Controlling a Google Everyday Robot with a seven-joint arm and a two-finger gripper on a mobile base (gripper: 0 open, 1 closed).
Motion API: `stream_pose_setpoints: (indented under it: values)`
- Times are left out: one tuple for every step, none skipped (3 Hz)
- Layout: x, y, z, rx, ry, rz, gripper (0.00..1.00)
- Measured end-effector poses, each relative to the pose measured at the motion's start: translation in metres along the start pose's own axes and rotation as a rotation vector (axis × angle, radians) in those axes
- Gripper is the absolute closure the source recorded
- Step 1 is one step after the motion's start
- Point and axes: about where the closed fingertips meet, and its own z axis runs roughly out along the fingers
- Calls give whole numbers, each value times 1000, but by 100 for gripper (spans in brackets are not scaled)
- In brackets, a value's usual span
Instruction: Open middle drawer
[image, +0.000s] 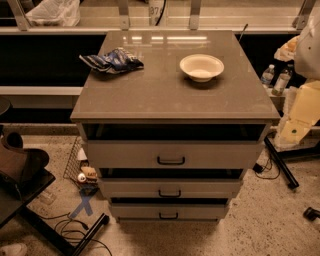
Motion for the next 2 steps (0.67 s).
stream_pose_setpoints:
  values:
    - [-3, 5, 5, 18, -23, 4, 0]
    - [-1, 18, 39, 29, -89, 41, 0]
